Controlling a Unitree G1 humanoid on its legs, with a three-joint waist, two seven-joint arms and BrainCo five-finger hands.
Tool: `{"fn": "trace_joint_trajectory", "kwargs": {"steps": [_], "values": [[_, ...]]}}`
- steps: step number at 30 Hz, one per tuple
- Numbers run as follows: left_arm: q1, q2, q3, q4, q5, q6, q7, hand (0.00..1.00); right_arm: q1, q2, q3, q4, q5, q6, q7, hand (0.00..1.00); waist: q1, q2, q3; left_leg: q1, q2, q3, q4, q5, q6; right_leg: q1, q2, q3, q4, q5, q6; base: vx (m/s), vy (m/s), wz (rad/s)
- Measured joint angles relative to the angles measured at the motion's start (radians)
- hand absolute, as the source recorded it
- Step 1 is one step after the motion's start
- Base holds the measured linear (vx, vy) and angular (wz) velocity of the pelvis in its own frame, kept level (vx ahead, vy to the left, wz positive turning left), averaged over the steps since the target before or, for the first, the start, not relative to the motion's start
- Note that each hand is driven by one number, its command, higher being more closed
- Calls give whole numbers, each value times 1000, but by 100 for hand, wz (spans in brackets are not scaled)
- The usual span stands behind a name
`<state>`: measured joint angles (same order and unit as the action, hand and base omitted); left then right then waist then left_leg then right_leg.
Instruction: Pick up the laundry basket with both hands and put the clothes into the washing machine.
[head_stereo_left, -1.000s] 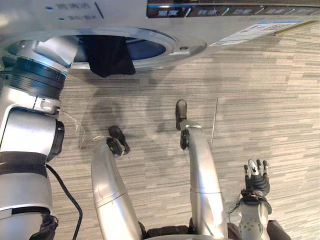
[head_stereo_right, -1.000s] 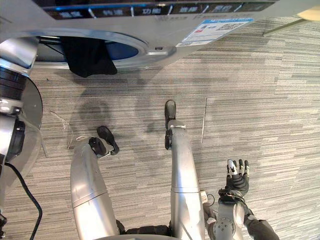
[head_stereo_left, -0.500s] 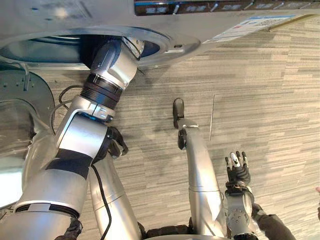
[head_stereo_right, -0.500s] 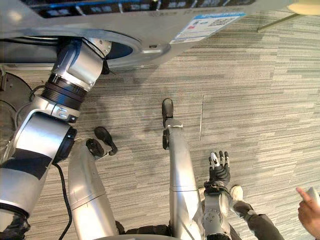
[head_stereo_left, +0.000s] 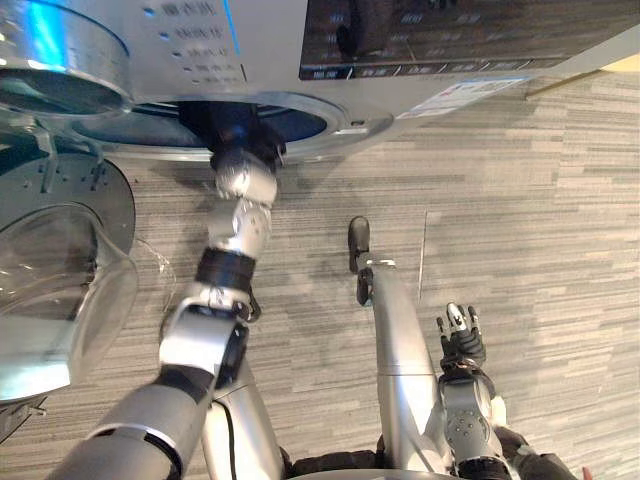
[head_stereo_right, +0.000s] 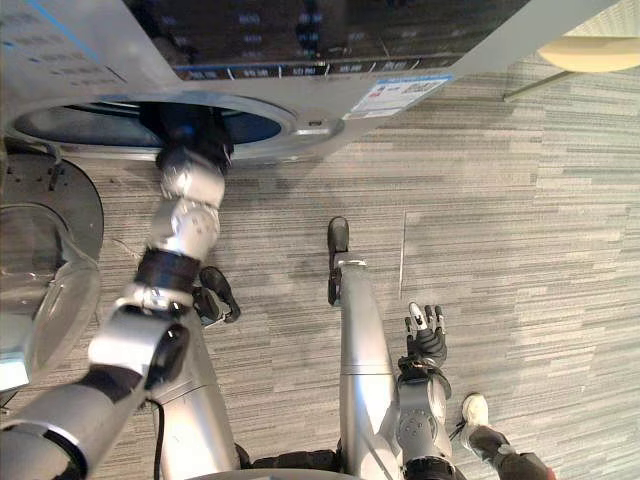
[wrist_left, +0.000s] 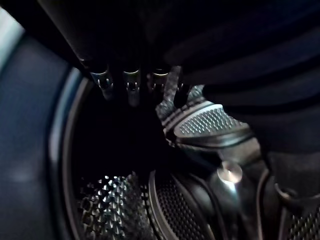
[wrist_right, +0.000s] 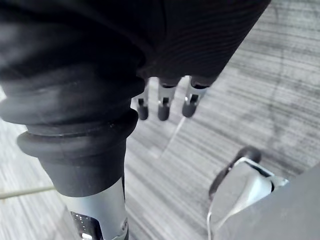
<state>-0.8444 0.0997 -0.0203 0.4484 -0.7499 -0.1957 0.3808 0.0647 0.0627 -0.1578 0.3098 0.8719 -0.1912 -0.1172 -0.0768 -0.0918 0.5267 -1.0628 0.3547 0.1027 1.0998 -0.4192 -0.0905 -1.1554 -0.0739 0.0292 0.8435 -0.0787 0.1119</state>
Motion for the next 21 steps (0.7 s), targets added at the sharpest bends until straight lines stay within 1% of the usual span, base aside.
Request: {"fn": "trace_joint_trajectory", "kwargs": {"steps": [1, 2, 3, 4, 5, 6, 7, 8, 9, 11, 13, 15, 16, 17, 18, 20, 21], "values": [[67, -46, 23, -32, -29, -22, 3, 0, 0, -1, 0, 0, 0, -2, -11, 0, 5, 0, 0, 15, -7, 0, -14, 5, -2, 11, -3, -1, -3, -8, 0, 2, -32, 18], [113, -75, 36, -52, -37, -34, 11, 0, -1, -3, 1, 0, -1, -3, -14, 0, 8, 1, 0, 25, -9, 0, -24, 6, -3, 18, -9, -3, -3, -13, -1, 11, -48, 21], [163, -97, 42, -64, -85, -60, 11, 0, -2, -5, 2, 1, 0, -7, -15, 0, 12, 1, -1, 36, -13, 0, -35, 8, -7, 26, -13, -6, -2, -17, -6, 12, -42, 15], [183, -105, 47, -65, -113, -72, 10, 0, -4, -7, 6, 2, 0, -10, -16, 0, 13, 1, -1, 41, -16, -1, -40, 10, -8, 30, -13, -8, -3, -18, -7, 13, -42, 10], [220, -121, 64, -65, -180, -93, 6, 0, -12, -15, 17, 13, 0, -18, -16, 0, 13, 1, -1, 54, -22, -3, -50, 13, -12, 39, -13, -10, -5, -20, -11, 12, -42, 5], [257, -136, 71, -66, -241, -110, -11, 0, -22, -17, 19, 25, 0, -25, -18, 0, 15, 3, -1, 66, -23, -3, -57, 15, -16, 49, -13, -12, -6, -23, -15, 16, -40, 3], [274, -143, 70, -67, -271, -117, -19, 0, -25, -17, 20, 28, 1, -27, -19, 0, 16, 4, -2, 71, -23, -4, -60, 16, -17, 53, -13, -13, -6, -25, -16, 34, -49, 3], [305, -162, 69, -67, -339, -123, -50, 0, -26, -17, 20, 30, 1, -29, -21, 0, 27, 5, -2, 83, -24, -3, -69, 19, -22, 61, -14, -14, -6, -27, -18, 44, -50, 4], [334, -180, 63, -67, -383, -125, -69, 0, -26, -21, 20, 38, 2, -31, -27, 0, 35, 5, -2, 98, -25, -4, -77, 21, -26, 73, -14, -16, -7, -30, -21, 47, -50, 5], [394, -196, 33, -67, -421, -124, -95, 0, -26, -29, 23, 60, 3, -31, -35, 0, 41, 6, -2, 128, -25, -7, -89, 23, -29, 101, -16, -24, -7, -39, -27, 50, -45, 10], [455, -195, -12, -68, -421, -117, -114, 0, -26, -37, 33, 81, 3, -30, -36, 0, 43, 7, -2, 168, -27, -9, -105, 24, -31, 140, -20, -31, -7, -51, -28, 52, -49, 16], [510, -194, -55, -67, -416, -101, -135, 0, -25, -48, 41, 98, 3, -27, -36, 0, 45, 9, -2, 211, -40, -4, -136, 32, -33, 175, -34, -34, -12, -61, -29, 49, -54, 20], [537, -194, -81, -63, -415, -90, -146, 0, -25, -54, 43, 111, 3, -24, -36, 0, 53, 14, -3, 242, -44, 0, -162, 40, -36, 201, -39, -36, -25, -63, -30, 65, -66, 13], [556, -189, -109, -42, -401, -73, -163, 0, -25, -64, 51, 130, 3, -24, -36, 0, 63, 26, -8, 274, -50, 4, -190, 50, -42, 236, -37, -43, -54, -58, -32, 55, -55, 8], [564, -185, -120, -32, -388, -63, -166, 0, -25, -70, 56, 142, 3, -24, -36, 0, 65, 28, -9, 297, -54, 5, -209, 59, -44, 257, -37, -44, -68, -56, -32, 74, -43, 13], [593, -174, -168, 23, -347, -38, -195, 0, -20, -82, 58, 195, 3, -22, -35, 0, 66, 58, -27, 387, -65, 16, -299, 92, -42, 352, -49, -65, -140, -42, -32, 130, -44, 22], [604, -170, -176, 37, -323, -27, -208, 0, -20, -90, 58, 218, 2, -20, -35, 0, 67, 63, -31, 428, -77, 20, -337, 107, -42, 389, -54, -65, -166, -36, -31, 148, -38, 15]]}}
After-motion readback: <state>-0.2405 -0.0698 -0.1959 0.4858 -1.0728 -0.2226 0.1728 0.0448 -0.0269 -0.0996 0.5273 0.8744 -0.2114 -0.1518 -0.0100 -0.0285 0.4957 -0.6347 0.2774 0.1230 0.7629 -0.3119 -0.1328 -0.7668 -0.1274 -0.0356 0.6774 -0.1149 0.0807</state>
